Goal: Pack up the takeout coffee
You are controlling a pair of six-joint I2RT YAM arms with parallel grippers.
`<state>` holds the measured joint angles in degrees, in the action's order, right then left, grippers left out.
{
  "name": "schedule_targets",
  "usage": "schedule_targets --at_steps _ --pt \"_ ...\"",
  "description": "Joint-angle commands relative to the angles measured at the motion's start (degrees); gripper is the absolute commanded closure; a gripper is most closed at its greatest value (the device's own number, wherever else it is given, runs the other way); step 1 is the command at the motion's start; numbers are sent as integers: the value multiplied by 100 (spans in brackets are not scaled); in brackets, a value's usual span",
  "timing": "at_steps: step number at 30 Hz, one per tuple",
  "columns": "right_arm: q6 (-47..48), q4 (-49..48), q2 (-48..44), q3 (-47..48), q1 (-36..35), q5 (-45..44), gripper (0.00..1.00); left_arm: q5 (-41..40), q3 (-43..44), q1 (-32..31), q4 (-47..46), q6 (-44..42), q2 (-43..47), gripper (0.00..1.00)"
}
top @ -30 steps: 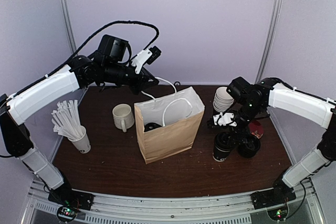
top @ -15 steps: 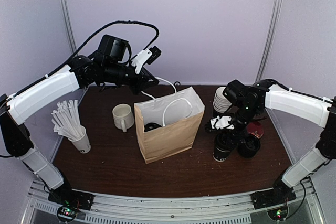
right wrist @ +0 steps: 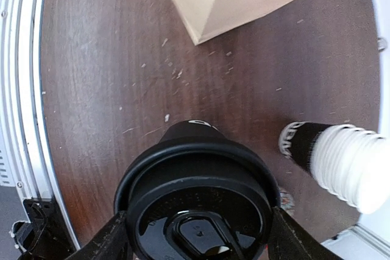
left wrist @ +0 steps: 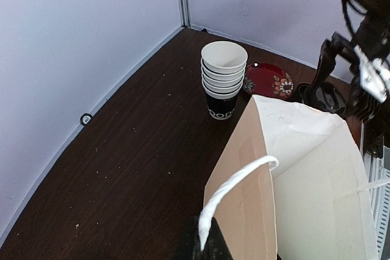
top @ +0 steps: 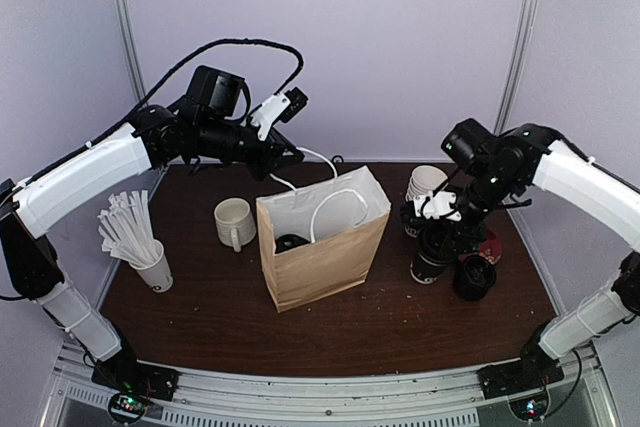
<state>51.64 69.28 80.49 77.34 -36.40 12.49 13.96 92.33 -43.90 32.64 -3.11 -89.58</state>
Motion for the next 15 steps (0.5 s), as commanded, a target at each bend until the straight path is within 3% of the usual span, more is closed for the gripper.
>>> schedule_targets --at_steps 1,9,15 --pt "-287 567 -603 1323 -42 -141 49 288 251 39 -110 -72 -123 100" --pt "-476 573 -450 3180 -85 1095 53 618 576 40 8 -14 -321 100" --pt "-538 505 -20 3933 -615 1243 53 738 827 40 155 87 -460 100"
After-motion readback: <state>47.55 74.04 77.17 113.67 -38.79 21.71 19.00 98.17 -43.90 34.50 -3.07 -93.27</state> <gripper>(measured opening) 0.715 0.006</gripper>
